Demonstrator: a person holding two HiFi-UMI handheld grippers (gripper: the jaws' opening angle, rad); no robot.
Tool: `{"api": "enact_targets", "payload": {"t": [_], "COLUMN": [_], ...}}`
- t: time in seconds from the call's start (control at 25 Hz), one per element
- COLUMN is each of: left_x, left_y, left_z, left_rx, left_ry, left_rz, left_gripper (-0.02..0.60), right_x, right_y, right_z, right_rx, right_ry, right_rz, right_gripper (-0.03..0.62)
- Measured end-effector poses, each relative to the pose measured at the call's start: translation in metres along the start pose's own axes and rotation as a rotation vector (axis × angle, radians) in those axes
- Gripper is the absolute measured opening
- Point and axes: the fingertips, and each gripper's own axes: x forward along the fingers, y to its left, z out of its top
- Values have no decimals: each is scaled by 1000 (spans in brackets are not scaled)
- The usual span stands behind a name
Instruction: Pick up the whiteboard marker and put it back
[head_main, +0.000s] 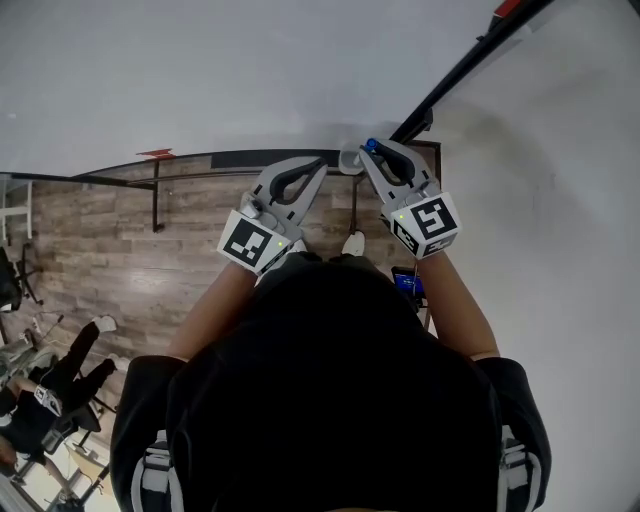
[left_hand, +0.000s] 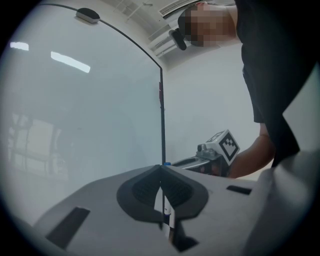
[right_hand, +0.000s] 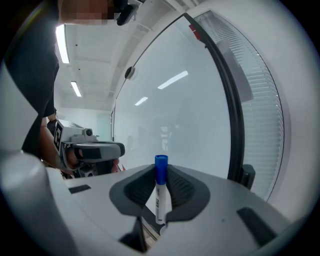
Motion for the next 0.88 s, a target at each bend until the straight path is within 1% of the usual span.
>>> {"api": "enact_targets", "payload": {"t": [0.08,0.24,0.44,0.6,0.8,0.88], "left_x": [2,6,6,6,5,4], "left_y": [-1,-4,-9,-12,-15,-17], "left_z": [6,12,14,11,10,11], "left_rx": [1,-33,2,-7,-34,-33], "left_ry": [-2,5,34,44,39,37], "left_rz": [-5,-43,-70,-75,-83,-82], "left_gripper": [3,3,3,3,3,3], "right_x": [-6,-19,-33,-40,-45,-47], "right_y": [4,11,23,27,27,27], "right_z": [11,31,49,51,51,50], "right_rx": [19,55,37,17,54,61], "right_ry": [-10,-32,-50,-49,-68,-68], "right_rz": [22,68,97,105,99,97], "right_gripper": [63,63,63,63,63,63]}}
